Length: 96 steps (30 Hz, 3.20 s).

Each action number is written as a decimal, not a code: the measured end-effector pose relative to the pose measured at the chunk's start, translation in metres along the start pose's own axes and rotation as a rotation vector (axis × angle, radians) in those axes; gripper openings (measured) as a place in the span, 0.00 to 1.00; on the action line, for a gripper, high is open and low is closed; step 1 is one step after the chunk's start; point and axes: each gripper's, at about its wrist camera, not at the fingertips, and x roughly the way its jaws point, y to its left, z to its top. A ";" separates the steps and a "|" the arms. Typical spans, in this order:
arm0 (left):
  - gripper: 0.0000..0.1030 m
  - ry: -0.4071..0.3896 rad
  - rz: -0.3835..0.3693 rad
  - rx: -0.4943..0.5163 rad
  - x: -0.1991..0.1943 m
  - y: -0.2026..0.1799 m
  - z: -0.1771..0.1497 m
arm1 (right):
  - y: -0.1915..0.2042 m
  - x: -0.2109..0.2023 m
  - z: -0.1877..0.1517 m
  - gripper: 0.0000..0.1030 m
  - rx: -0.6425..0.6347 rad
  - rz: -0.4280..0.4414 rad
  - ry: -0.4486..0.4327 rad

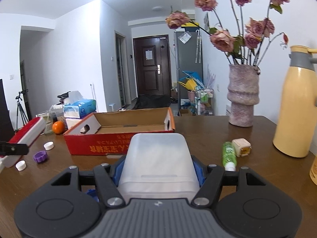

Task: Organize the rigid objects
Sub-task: 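Carry the lint brush and white box toward the red cardboard box with both tools, then lower the white box and lint brush into the cardboard box and open both tools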

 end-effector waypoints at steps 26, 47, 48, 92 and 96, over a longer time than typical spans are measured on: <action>0.55 0.005 0.026 0.016 0.078 -0.041 0.033 | 0.027 0.074 0.044 0.63 -0.014 0.039 -0.023; 0.55 -0.009 0.073 -0.029 0.140 -0.039 0.072 | 0.031 0.147 0.069 0.63 -0.013 0.024 0.011; 0.55 -0.008 0.072 -0.030 0.144 -0.039 0.074 | 0.032 0.150 0.070 0.63 -0.013 0.025 0.011; 0.55 0.063 0.137 -0.015 0.281 -0.023 0.123 | 0.046 0.284 0.101 0.63 -0.085 0.035 0.099; 0.69 0.077 0.097 -0.023 0.279 -0.018 0.124 | 0.042 0.286 0.104 0.63 -0.069 0.049 0.130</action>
